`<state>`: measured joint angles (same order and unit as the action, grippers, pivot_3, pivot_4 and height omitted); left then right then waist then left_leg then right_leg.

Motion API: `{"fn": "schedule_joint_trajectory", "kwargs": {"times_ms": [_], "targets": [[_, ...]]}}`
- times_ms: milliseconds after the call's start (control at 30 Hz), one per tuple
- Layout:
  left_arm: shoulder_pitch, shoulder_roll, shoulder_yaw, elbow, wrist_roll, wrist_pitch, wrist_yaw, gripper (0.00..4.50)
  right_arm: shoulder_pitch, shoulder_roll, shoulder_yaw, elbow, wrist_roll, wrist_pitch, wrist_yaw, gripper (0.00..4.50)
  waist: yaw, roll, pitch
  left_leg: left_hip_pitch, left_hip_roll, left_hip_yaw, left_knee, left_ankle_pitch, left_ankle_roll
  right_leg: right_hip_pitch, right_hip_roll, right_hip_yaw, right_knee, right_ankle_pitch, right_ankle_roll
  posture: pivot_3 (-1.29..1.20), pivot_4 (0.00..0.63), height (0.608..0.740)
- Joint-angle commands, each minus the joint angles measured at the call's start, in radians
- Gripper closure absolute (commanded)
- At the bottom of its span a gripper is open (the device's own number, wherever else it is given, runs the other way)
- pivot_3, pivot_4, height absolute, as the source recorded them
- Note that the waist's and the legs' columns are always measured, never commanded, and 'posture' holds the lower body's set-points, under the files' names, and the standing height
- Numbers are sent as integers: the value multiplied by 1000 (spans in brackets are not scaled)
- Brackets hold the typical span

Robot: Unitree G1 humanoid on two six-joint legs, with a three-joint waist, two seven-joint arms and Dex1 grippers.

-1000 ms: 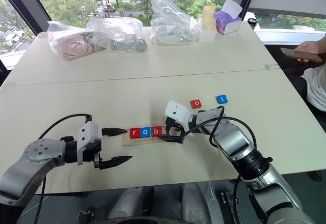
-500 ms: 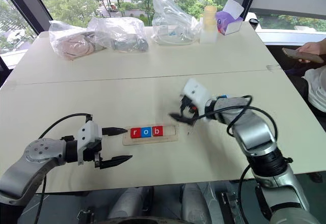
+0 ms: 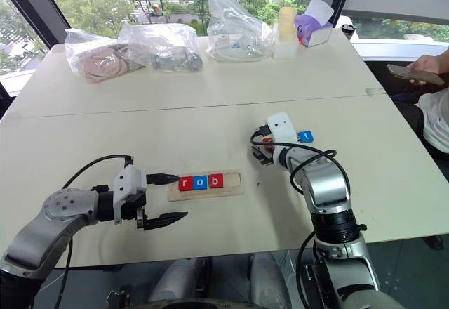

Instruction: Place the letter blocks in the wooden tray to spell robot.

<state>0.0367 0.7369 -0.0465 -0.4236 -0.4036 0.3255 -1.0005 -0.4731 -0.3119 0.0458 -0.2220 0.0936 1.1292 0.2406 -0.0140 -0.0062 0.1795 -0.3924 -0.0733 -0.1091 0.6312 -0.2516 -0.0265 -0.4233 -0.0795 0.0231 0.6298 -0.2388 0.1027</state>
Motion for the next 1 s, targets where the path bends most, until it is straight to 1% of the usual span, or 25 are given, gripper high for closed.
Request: {"fn": "schedule_joint_trajectory", "kwargs": {"times_ms": [33,67,167,267,300,333,500,600,667,733,967,1000], "targets": [[5,1,10,-16,-4,-10,1,0,-15,18,-21,25,-8,-6,-30,48,0,0,0,0,0,0,0,0,0,0,0,0,0,0,0,0,150,740],[6,1,11,-18,-4,-9,4,0,-16,26,-24,33,-5,-1,-35,48,-1,0,0,1,0,0,0,0,0,1,0,0,0,0,0,0,150,740],[6,-2,12,-20,-2,-8,13,0,-11,37,-20,23,1,12,-36,858,-2,0,0,1,0,0,0,0,0,1,1,0,1,0,0,0,150,740],[8,-2,12,-20,-3,-9,15,0,7,38,-16,-18,8,52,-37,2305,0,0,0,1,0,0,1,0,0,1,1,0,1,0,0,0,150,740],[9,-2,12,-19,-3,-10,15,0,20,35,-10,-45,10,73,-37,2893,1,0,0,1,0,0,1,0,0,1,1,0,1,0,0,0,150,740],[9,-3,10,-18,-2,-11,15,0,34,34,-9,-77,11,101,-42,3270,2,0,0,1,0,0,1,0,0,1,1,0,1,0,0,0,150,740],[2,-9,2,-12,-2,-12,14,0,113,68,-57,-279,22,314,-77,3305,3,0,-1,1,0,-1,-1,0,0,1,0,0,0,0,0,0,150,740],[-5,-12,-5,-3,-1,-14,6,0,196,133,-104,-460,43,466,-85,3305,3,0,-1,1,0,-1,-1,0,0,1,0,-1,0,0,0,0,150,740],[-7,-14,-8,-1,-2,-13,2,0,244,154,-117,-525,57,485,-92,3305,3,0,-2,1,0,-2,-1,0,0,1,0,-1,0,0,0,0,150,740],[-9,-14,-12,3,-2,-15,-3,0,274,152,-124,-564,66,485,-102,3305,0,0,-2,1,0,-2,-1,0,0,1,0,-1,0,0,0,0,150,740],[-31,-13,-24,22,1,-19,-20,0,329,154,-153,-620,133,485,-111,3305,0,0,-2,1,0,-1,0,0,0,1,0,-1,0,-1,-2,0,150,740],[-34,-14,-25,25,2,-19,-20,0,328,154,-157,-617,142,485,-112,2256,0,0,-2,1,0,-1,0,0,0,1,0,-1,0,-1,-1,0,150,740]]}}
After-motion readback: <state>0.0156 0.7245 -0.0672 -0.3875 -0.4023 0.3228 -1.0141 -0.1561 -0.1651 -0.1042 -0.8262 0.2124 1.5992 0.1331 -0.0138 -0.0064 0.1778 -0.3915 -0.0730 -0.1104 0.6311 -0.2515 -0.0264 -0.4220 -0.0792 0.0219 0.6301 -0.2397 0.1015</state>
